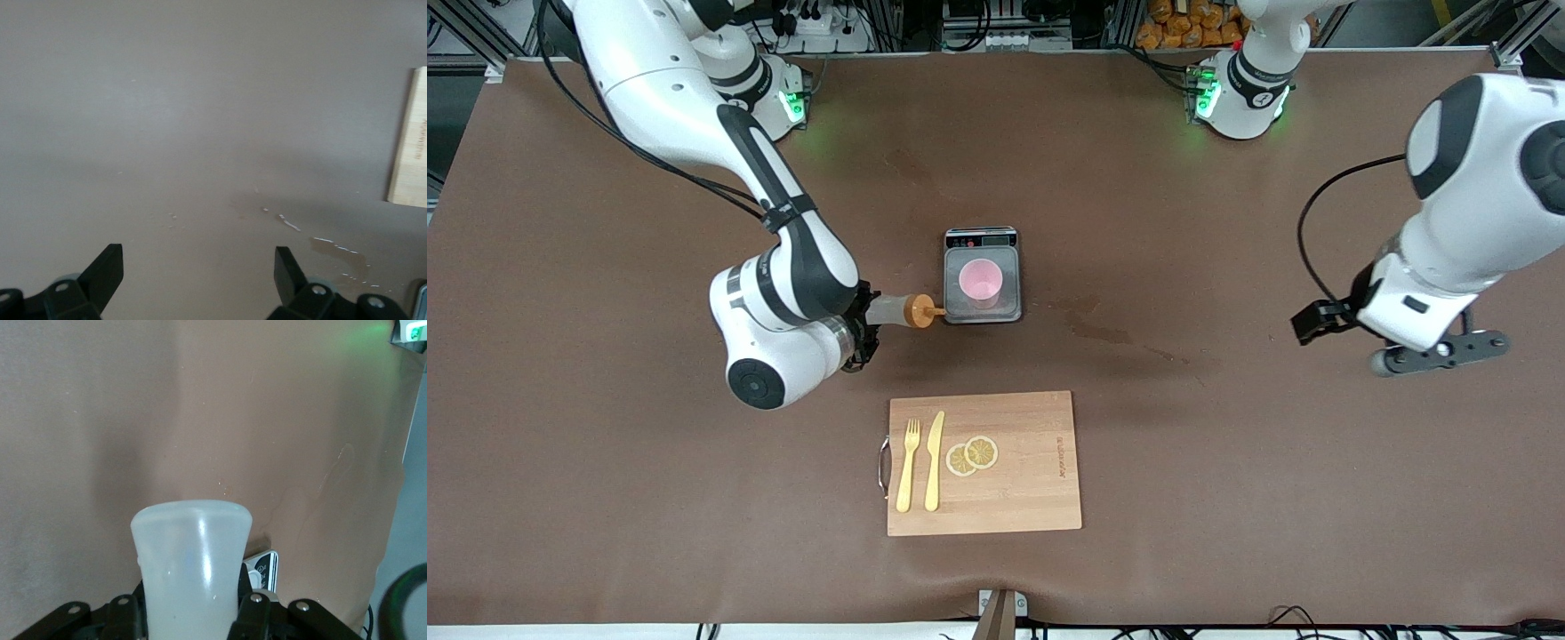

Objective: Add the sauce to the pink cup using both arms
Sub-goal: 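Tilt the bottle nozzle over the pink cup and squeeze with the right gripper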

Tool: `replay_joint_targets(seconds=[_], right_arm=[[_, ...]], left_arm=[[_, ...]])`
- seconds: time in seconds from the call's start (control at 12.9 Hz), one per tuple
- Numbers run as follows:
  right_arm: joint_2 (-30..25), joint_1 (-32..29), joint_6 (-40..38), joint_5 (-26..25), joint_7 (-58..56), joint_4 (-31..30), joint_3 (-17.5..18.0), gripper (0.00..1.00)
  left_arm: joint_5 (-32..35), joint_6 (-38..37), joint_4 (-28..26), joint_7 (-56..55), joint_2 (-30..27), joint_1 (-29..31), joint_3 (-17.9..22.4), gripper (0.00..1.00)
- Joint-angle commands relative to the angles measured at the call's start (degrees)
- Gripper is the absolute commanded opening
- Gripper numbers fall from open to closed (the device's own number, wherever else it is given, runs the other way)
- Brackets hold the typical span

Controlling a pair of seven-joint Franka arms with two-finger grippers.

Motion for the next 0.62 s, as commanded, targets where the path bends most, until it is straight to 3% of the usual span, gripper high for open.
replay_joint_targets(seconds=[0.0,0.31,0.39,0.54], right_arm=[[-0.22,2.70,-0.89,-1.36,4.66,0.82,-0.43,0.47],[-0.65,4.12,-1.60,-3.82,7.22,0.38,-0.43,0.47],[-0.65,4.20,-2.12,-3.91,7.31,0.29,-0.43,0.47],[-0.83,4.64,-4.57,-4.96,7.31,0.38,-0.43,0.47]], left_arm=[[-0.98,-2.62,0.74,1.07,-3.10,1.11,-0.18,1.00],[-2.90,-9.91,1.71,3.51,-7.49,4.53,-0.18,1.00],[-5.44,-10.09,1.45,6.23,-8.38,4.02,1.65,1.00],[-8.08,-10.27,1.62,14.47,-9.52,-0.18,10.24,1.00]])
